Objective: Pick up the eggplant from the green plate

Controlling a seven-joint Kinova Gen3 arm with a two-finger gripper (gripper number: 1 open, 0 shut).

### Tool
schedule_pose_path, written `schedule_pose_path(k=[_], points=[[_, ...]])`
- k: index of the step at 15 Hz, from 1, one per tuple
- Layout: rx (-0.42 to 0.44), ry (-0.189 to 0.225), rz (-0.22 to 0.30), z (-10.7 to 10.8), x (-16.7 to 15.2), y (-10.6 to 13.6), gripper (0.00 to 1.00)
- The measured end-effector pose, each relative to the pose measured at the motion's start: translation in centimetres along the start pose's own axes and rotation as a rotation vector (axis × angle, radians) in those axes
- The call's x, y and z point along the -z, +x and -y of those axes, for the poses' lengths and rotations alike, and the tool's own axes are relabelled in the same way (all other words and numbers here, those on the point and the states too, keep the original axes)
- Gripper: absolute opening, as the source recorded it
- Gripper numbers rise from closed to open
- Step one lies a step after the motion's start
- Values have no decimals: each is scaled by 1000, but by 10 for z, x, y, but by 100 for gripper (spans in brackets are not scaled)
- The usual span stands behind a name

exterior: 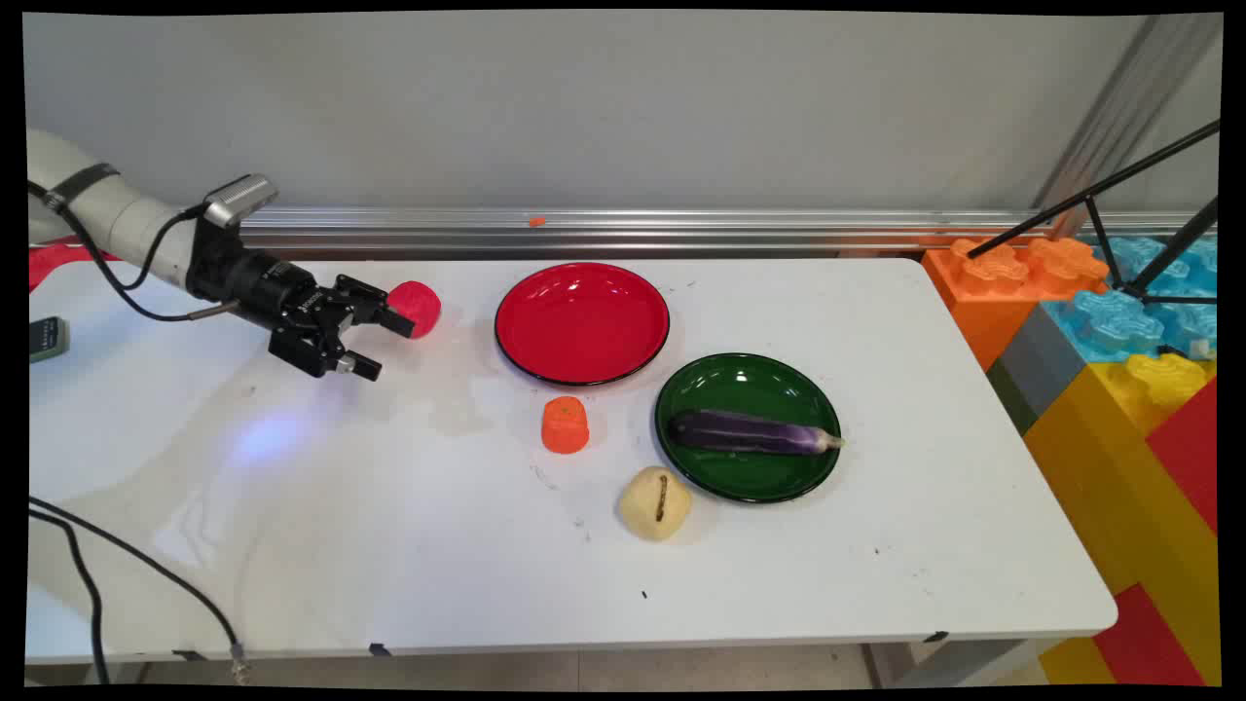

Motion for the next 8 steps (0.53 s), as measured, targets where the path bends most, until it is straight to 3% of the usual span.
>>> schedule_pose_path(k=[8], points=[[-4,-29,-45,-5,-31,49,100]])
